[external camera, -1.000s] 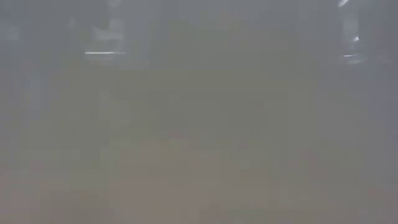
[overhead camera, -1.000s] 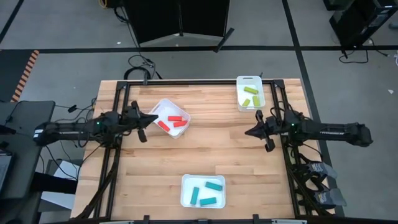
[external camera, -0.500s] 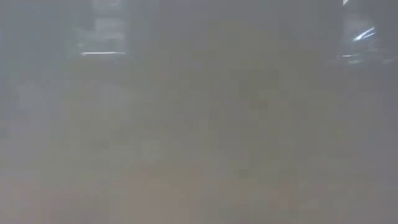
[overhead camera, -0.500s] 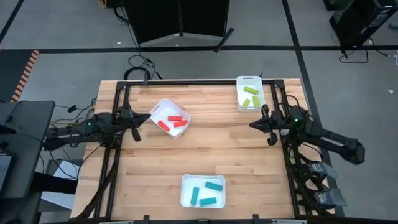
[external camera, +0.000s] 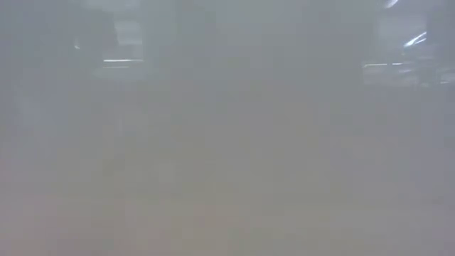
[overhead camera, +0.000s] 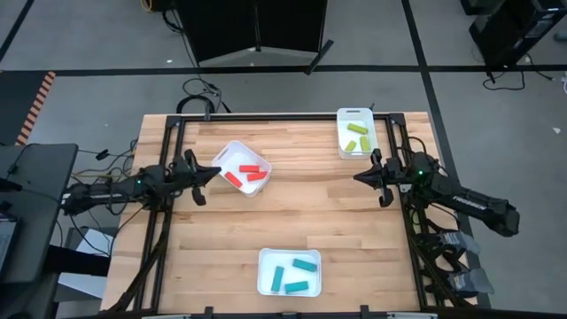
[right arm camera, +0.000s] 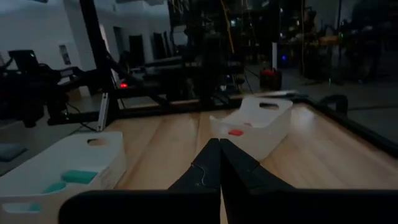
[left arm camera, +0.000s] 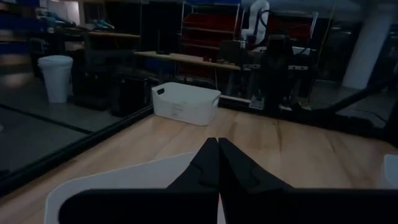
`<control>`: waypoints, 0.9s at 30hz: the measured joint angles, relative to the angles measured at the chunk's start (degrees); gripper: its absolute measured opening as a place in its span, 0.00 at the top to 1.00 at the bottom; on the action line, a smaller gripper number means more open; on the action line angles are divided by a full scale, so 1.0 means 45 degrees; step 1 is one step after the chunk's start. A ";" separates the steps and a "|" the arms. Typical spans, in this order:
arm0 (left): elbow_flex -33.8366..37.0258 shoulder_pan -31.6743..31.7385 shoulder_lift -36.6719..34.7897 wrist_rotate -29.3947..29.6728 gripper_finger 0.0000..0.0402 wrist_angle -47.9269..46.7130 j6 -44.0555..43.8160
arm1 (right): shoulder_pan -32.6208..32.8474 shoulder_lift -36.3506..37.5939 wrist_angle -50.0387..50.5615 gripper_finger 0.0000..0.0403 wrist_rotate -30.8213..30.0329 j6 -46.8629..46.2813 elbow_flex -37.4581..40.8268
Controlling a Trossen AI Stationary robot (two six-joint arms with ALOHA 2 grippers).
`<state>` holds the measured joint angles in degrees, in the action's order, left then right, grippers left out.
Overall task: Sort blocks
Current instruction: Return to Home Position
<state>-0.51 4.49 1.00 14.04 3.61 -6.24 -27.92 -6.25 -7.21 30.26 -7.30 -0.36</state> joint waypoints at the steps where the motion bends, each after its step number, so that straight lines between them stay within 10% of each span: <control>1: 0.0000 0.0000 0.0062 -0.0001 1.00 -0.0035 -0.0005 | 0.0028 0.0002 -0.0170 0.98 0.0000 -0.0007 0.0000; 27: 0.0010 0.0000 0.0019 0.1244 0.97 -0.0041 0.0940 | 0.5143 -0.0027 0.1044 0.92 -0.5586 0.0162 0.0000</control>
<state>-0.47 4.49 1.08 19.63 3.43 -2.01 -4.78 -6.37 -2.51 5.13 -6.57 -0.36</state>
